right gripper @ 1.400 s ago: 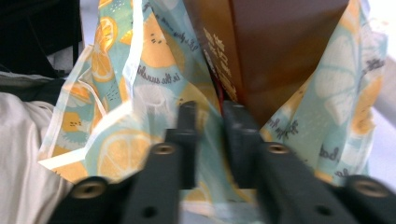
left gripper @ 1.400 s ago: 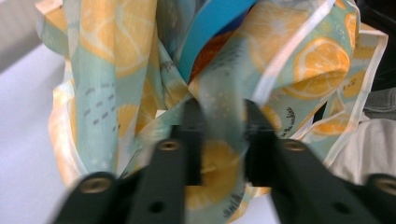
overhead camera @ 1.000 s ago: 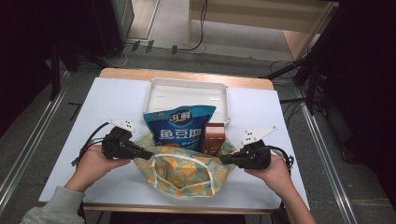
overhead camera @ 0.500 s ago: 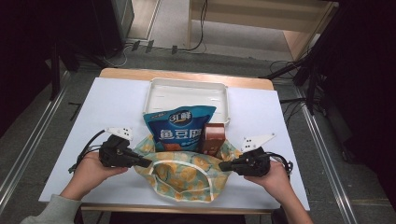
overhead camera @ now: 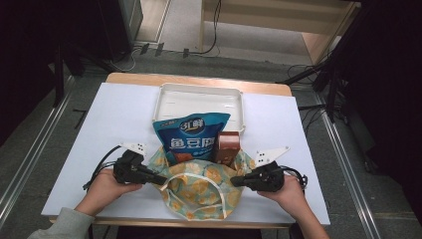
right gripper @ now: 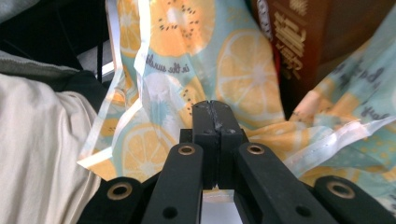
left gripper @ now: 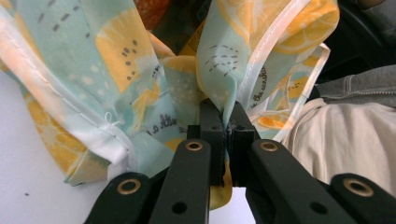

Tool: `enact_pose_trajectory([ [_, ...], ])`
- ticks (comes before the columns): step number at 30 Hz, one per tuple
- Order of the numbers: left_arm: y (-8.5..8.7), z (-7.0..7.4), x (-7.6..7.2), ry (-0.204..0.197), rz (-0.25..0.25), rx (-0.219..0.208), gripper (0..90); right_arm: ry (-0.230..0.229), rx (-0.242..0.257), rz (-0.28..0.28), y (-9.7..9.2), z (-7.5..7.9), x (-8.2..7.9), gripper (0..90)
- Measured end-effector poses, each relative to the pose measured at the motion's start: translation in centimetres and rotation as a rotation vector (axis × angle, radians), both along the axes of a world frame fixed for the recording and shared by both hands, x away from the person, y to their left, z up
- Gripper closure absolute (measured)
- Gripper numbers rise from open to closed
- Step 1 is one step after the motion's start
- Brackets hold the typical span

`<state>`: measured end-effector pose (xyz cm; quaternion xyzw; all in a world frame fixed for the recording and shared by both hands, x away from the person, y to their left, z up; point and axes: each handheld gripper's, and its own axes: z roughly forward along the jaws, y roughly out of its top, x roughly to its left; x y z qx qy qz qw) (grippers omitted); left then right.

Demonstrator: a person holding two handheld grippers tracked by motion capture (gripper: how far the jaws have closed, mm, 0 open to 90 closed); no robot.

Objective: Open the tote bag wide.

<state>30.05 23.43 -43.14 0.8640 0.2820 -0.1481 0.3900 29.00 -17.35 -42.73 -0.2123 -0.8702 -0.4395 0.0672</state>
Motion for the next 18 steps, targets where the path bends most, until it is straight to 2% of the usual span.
enact_pose_trajectory([
  [4,-0.2,-0.3,-0.1,0.005,-0.004,0.0,89.7,0.002,-0.019,0.017,0.4,-0.2,-0.2,90.0],
  [12,-0.8,-1.0,-0.1,-0.008,-0.004,0.02,89.4,0.004,-0.003,0.026,0.5,-0.6,-0.3,90.0],
  [18,-0.7,-1.2,0.1,-0.017,0.004,0.027,89.3,0.008,-0.011,0.034,0.8,-0.7,-0.6,90.0],
])
